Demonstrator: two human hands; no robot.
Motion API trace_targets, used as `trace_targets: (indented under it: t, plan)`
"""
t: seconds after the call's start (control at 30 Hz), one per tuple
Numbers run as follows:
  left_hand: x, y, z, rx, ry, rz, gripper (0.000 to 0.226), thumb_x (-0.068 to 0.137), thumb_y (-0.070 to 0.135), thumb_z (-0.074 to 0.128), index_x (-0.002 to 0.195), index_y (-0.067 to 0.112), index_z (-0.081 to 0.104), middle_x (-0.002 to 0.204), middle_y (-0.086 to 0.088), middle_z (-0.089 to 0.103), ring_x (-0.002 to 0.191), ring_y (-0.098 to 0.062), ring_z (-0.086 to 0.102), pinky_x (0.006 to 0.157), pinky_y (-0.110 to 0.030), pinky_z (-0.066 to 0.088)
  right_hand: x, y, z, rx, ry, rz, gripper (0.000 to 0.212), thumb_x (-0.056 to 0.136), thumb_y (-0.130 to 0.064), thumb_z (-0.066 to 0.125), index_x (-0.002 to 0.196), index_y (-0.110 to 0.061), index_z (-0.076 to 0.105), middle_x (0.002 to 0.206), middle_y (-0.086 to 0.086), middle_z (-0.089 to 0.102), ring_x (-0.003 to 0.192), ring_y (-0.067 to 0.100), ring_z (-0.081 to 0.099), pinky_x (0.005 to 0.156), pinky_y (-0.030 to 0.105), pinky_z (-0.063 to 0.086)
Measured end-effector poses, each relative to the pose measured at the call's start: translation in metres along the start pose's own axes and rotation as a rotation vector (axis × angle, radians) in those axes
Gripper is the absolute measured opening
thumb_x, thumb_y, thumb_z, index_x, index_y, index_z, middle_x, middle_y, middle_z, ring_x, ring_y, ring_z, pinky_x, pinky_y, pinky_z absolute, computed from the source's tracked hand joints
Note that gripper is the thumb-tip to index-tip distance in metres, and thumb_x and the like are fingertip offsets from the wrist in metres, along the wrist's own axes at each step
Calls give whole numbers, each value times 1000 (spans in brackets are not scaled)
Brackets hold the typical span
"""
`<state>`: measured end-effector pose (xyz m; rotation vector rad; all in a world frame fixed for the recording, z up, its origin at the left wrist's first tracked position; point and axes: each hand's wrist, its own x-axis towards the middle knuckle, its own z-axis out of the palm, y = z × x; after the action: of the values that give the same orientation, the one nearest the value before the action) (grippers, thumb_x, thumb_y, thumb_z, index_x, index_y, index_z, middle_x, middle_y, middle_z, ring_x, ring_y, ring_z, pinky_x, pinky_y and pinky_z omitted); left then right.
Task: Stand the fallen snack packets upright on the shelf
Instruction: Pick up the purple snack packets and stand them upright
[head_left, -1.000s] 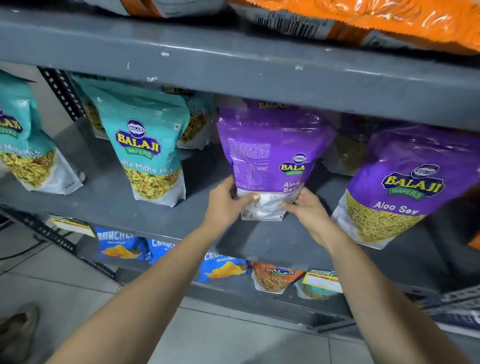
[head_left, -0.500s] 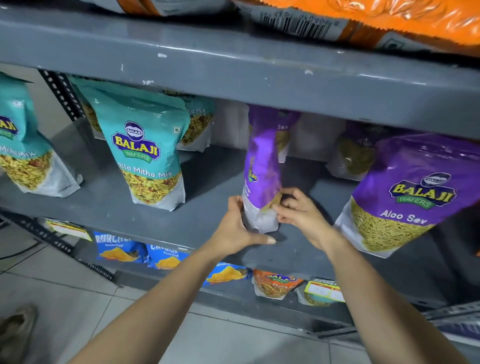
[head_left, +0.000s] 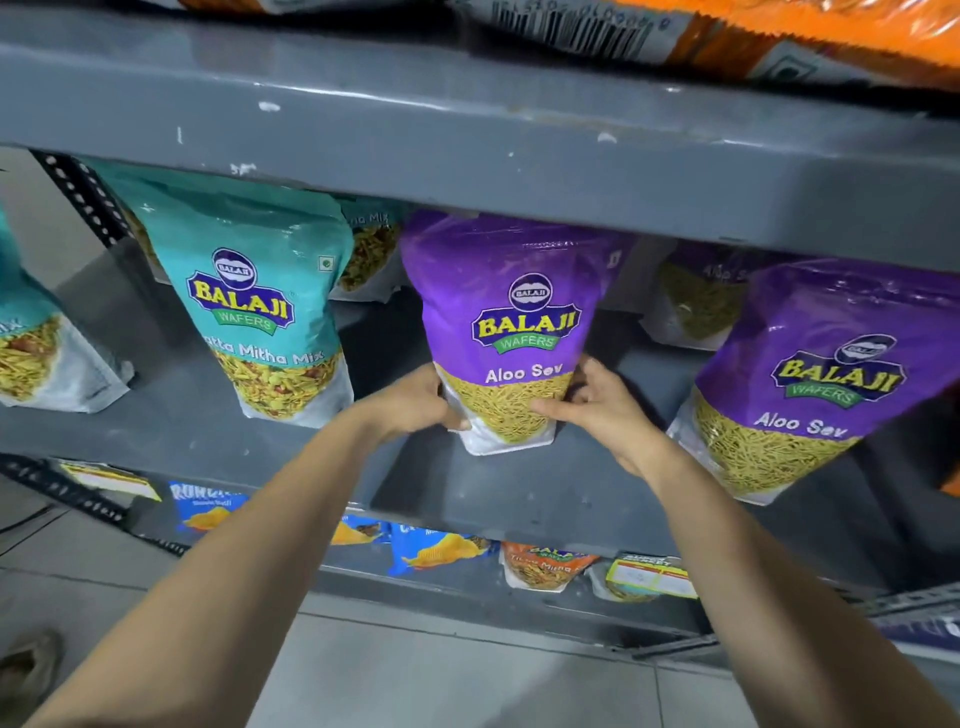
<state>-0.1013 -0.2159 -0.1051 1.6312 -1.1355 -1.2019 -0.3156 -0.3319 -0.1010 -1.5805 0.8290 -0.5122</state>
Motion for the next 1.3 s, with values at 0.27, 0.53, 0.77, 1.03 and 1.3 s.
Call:
trace_targets:
  t: [0.27, 0.53, 0.77, 1.03, 1.3]
  plan:
    - [-3, 14, 20, -288, 116, 127, 71, 62, -2, 86, 127, 1, 57, 120, -17, 72, 113, -33, 68, 96, -45, 56, -13, -10, 1, 176, 42, -49, 70, 50, -20, 89, 112, -29, 59, 109, -8, 75, 104, 12, 70, 85, 29, 57]
    - [-5, 44, 4, -296, 169, 208, 48, 69, -7, 82, 115, -1, 68, 104, -9, 78, 91, -17, 74, 79, -28, 58, -12, -36, 4, 262, 84, -151, 46, 65, -8, 82, 107, -19, 69, 102, -3, 78, 94, 16, 73, 83, 29, 56]
    - [-6, 70, -1, -412, 215, 267, 45, 64, 9, 88, 106, 6, 73, 99, -8, 79, 89, -22, 74, 85, -37, 60, -15, -65, 6, 323, 216, -172, 32, 70, -3, 79, 101, -11, 71, 91, 0, 79, 86, 19, 73, 83, 34, 56]
    - [-14, 94, -3, -515, 385, 352, 42, 56, 21, 90, 94, 20, 71, 103, -13, 77, 96, -33, 74, 89, -47, 59, -21, -86, 14, 387, 486, -316, 26, 75, 5, 76, 91, -14, 69, 79, -7, 79, 76, 12, 73, 75, 29, 58]
    - [-56, 35, 15, -400, 545, 275, 32, 85, 13, 74, 114, 11, 59, 112, -5, 70, 103, -10, 65, 96, -25, 51, -57, -47, 58, 201, 987, -490, 50, 75, -19, 83, 108, -32, 48, 105, 8, 57, 93, 20, 54, 84, 46, 46]
